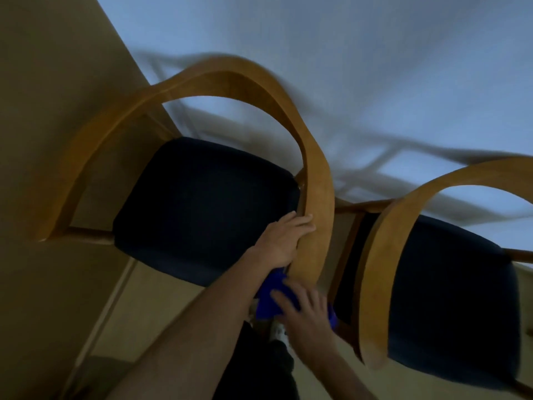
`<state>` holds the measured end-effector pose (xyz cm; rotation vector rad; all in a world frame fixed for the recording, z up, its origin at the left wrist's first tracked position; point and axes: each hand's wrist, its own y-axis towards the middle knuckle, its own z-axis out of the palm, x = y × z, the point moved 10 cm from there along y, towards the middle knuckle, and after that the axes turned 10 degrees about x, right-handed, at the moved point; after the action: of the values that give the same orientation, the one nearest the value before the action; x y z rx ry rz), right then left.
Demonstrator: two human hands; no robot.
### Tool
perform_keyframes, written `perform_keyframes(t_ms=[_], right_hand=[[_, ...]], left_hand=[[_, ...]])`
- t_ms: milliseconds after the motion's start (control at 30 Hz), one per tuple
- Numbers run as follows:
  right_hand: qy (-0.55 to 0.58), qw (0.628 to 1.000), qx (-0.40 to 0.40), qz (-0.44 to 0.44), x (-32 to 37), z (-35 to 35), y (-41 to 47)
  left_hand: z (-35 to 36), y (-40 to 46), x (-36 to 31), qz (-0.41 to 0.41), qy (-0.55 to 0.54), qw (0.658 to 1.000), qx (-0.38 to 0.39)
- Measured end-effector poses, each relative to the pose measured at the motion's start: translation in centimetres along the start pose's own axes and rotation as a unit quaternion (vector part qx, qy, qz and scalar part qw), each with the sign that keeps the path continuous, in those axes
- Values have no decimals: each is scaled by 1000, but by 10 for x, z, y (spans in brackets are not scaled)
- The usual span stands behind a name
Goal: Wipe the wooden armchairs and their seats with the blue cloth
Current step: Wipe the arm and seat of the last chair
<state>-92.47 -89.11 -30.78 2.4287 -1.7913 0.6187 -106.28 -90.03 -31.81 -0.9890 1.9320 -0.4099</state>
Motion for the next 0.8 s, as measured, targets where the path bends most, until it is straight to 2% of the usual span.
perform_keyframes(t_ms=[100, 233, 300, 367, 467, 633, 700, 800], right_hand=[[-53, 989, 76, -117, 25, 30, -8], [-85, 978, 101, -162, 8, 24, 4], [-42, 988, 72, -132, -2, 15, 12], [9, 998, 17, -60, -29, -5, 30], [22, 997, -61, 37, -80, -38, 73], [28, 984, -87, 150, -110, -49, 109], [31, 985, -74, 152, -94, -39, 91], [-4, 997, -27, 77, -65, -17, 64]], left_hand=[[-6, 7, 8, 19, 57, 998, 15], [-14, 14, 16, 37, 17, 999, 2], [-17, 17, 17, 47, 7, 999, 4], [-21, 19, 20, 53, 11, 999, 5], [-22, 21, 21, 45, -24, 999, -21], [-37, 18, 16, 9, -39, 994, -97], [-41, 17, 15, 3, -49, 993, -103], [-40, 16, 19, -16, -43, 995, -91]])
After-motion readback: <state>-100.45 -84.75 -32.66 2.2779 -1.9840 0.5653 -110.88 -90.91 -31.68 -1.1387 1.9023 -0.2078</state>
